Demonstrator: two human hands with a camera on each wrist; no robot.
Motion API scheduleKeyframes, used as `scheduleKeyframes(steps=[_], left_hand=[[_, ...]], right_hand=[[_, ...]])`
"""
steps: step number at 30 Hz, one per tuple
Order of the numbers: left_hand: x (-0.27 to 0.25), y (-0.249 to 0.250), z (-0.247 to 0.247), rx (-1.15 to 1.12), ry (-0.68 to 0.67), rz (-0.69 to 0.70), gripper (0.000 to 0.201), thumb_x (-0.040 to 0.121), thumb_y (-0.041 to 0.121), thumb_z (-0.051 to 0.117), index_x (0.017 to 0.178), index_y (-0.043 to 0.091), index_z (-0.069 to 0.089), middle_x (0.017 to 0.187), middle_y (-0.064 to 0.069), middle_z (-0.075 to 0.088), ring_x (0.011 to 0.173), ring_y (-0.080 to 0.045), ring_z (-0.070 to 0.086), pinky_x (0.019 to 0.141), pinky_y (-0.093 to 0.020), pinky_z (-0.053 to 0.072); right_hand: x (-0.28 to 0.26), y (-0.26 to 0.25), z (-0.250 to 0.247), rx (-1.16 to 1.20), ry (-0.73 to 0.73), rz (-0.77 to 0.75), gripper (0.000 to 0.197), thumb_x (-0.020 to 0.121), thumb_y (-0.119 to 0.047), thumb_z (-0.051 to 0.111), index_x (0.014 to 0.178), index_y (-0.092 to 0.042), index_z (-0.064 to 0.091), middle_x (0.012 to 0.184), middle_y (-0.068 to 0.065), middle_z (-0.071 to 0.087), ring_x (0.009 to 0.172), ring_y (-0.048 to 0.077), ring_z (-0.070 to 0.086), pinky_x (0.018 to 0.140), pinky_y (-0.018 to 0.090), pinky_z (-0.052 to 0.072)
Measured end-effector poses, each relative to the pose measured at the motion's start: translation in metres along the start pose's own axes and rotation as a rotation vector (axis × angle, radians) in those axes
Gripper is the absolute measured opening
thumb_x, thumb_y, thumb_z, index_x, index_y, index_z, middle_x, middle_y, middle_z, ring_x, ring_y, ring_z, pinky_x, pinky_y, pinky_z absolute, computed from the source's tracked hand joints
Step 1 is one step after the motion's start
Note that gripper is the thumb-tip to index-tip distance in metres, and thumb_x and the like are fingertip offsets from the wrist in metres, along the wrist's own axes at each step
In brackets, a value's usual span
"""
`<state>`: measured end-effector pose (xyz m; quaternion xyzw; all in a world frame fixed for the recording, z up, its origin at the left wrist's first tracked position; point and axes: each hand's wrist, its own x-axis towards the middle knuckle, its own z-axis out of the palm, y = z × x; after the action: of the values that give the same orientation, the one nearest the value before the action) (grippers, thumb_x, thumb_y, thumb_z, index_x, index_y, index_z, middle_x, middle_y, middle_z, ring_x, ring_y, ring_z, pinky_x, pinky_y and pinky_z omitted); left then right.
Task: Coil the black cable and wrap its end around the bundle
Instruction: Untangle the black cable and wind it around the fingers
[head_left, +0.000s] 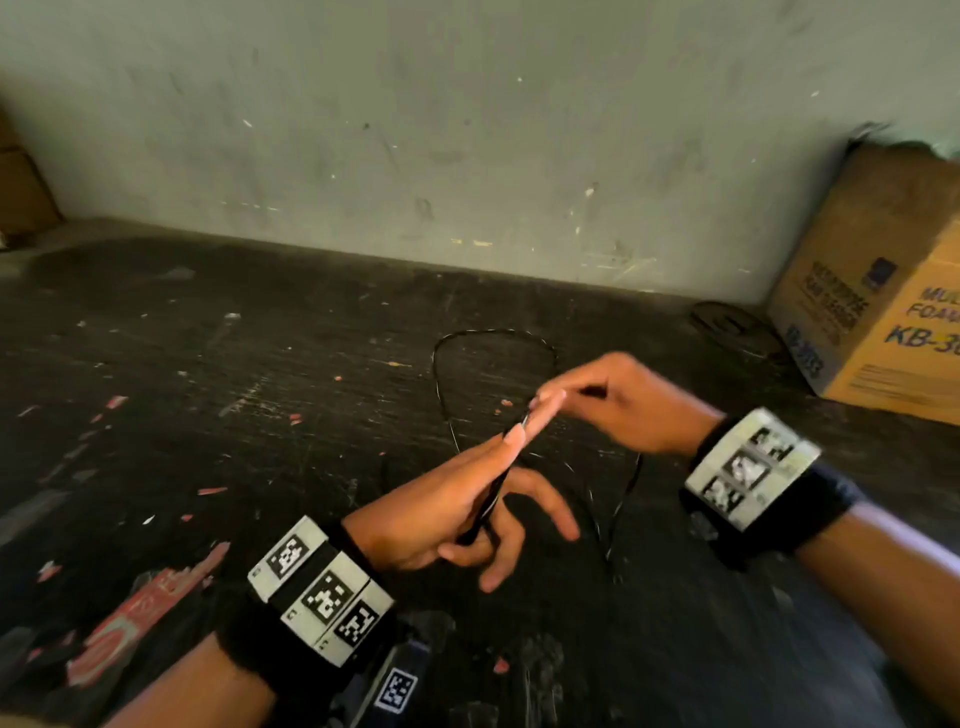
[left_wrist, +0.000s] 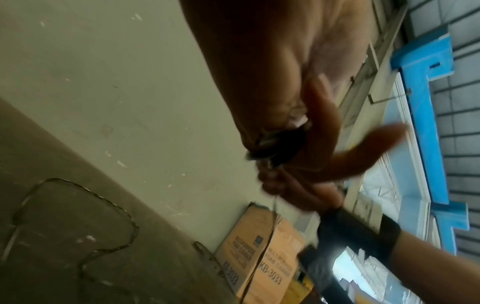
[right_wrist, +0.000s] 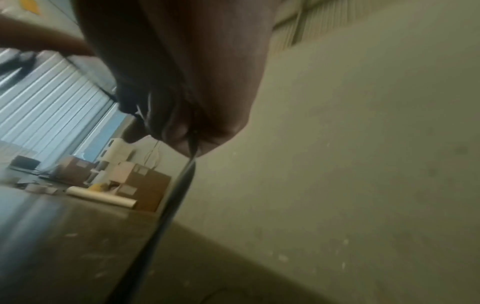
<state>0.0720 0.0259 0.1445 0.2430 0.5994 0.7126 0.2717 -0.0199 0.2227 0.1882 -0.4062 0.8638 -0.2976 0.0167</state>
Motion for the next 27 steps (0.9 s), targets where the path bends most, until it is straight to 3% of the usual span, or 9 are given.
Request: scheduleKeyframes(steps=[3, 5, 8, 13, 15, 17, 20, 24, 27], left_hand=[[0.002, 0.013, -0.001, -0.120, 0.019, 0.032, 0.060, 0.086, 0.059, 0.043, 0.139, 0.062, 0.016, 0.124, -0.018, 0.063, 0.056, -0.019, 0.069, 0.025, -0.013, 0.026], [0.006, 0.020, -0.004, -0.151, 0.095, 0.090, 0.066, 0.087, 0.044, 0.048, 0.141, 0.060, 0.013, 0.129, -0.015, 0.063, 0.064, -0.022, 0.072, 0.026, -0.016, 0.037], [0.013, 0.029, -0.012, -0.178, 0.202, 0.146, 0.068, 0.090, 0.035, 0.045, 0.142, 0.058, 0.007, 0.131, -0.012, 0.063, 0.079, -0.026, 0.074, 0.039, -0.027, 0.056], [0.018, 0.032, -0.023, -0.093, 0.333, 0.151, 0.071, 0.088, 0.037, 0.043, 0.142, 0.059, 0.003, 0.136, -0.010, 0.057, 0.104, -0.035, 0.068, 0.055, -0.038, 0.062], [0.020, 0.027, -0.023, 0.005, 0.365, 0.135, 0.068, 0.089, 0.038, 0.042, 0.139, 0.062, 0.003, 0.137, -0.008, 0.056, 0.105, -0.031, 0.068, 0.060, -0.039, 0.062], [0.019, 0.018, -0.023, 0.168, 0.373, 0.092, 0.062, 0.094, 0.037, 0.039, 0.135, 0.065, 0.002, 0.131, -0.003, 0.060, 0.101, -0.025, 0.071, 0.060, -0.034, 0.060], [0.014, 0.005, -0.024, 0.280, 0.315, -0.019, 0.060, 0.094, 0.047, 0.037, 0.141, 0.059, 0.001, 0.084, -0.003, 0.073, 0.060, -0.018, 0.069, 0.043, -0.023, 0.050], [0.006, -0.009, -0.020, 0.279, 0.165, -0.119, 0.100, 0.074, 0.083, 0.026, 0.142, 0.010, 0.029, 0.072, -0.007, 0.063, 0.034, -0.006, 0.041, 0.033, -0.015, 0.026], [0.002, -0.007, -0.010, 0.216, 0.069, -0.079, 0.060, 0.085, 0.070, 0.029, 0.142, 0.052, 0.024, 0.066, -0.010, 0.055, 0.035, -0.006, 0.035, 0.035, -0.016, 0.027]], right_hand=[[-0.009, 0.002, 0.044, 0.134, 0.034, 0.025, 0.018, 0.095, -0.019, 0.054, 0.100, -0.013, 0.070, 0.090, 0.014, 0.073, 0.080, 0.017, 0.070, 0.074, 0.051, 0.055], [-0.016, -0.008, 0.065, 0.204, 0.048, 0.003, 0.028, 0.094, -0.002, 0.050, 0.103, -0.023, 0.066, 0.090, -0.005, 0.069, 0.084, 0.002, 0.067, 0.076, 0.029, 0.058], [-0.022, -0.024, 0.083, 0.185, -0.035, 0.035, 0.028, 0.099, -0.017, 0.045, 0.088, -0.039, 0.059, 0.071, -0.007, 0.059, 0.065, 0.004, 0.059, 0.062, 0.026, 0.053], [-0.026, -0.056, 0.084, 0.123, -0.273, 0.037, 0.026, 0.100, -0.024, 0.042, 0.102, -0.006, 0.061, 0.072, -0.006, 0.056, 0.069, 0.009, 0.057, 0.075, 0.033, 0.053], [-0.026, -0.066, 0.076, 0.091, -0.303, 0.020, 0.027, 0.100, -0.024, 0.043, 0.104, -0.004, 0.062, 0.075, -0.005, 0.057, 0.073, 0.009, 0.057, 0.074, 0.027, 0.051], [-0.025, -0.072, 0.062, 0.026, -0.311, 0.000, 0.023, 0.099, -0.023, 0.046, 0.097, -0.008, 0.063, 0.074, -0.014, 0.052, 0.074, 0.001, 0.052, 0.071, 0.010, 0.043], [-0.017, -0.081, 0.025, -0.019, -0.277, -0.034, 0.017, 0.094, -0.019, 0.056, 0.083, -0.029, 0.062, 0.072, -0.017, 0.056, 0.070, -0.005, 0.057, 0.068, 0.012, 0.045], [-0.006, -0.079, -0.028, -0.139, -0.177, -0.040, 0.009, 0.087, -0.026, 0.065, 0.082, -0.018, 0.068, 0.063, -0.012, 0.055, 0.056, -0.004, 0.053, 0.054, 0.009, 0.038], [0.002, -0.071, -0.053, -0.119, -0.097, -0.053, 0.015, 0.085, -0.028, 0.065, 0.090, -0.016, 0.073, 0.068, -0.006, 0.065, 0.057, 0.006, 0.055, 0.053, 0.015, 0.041]])
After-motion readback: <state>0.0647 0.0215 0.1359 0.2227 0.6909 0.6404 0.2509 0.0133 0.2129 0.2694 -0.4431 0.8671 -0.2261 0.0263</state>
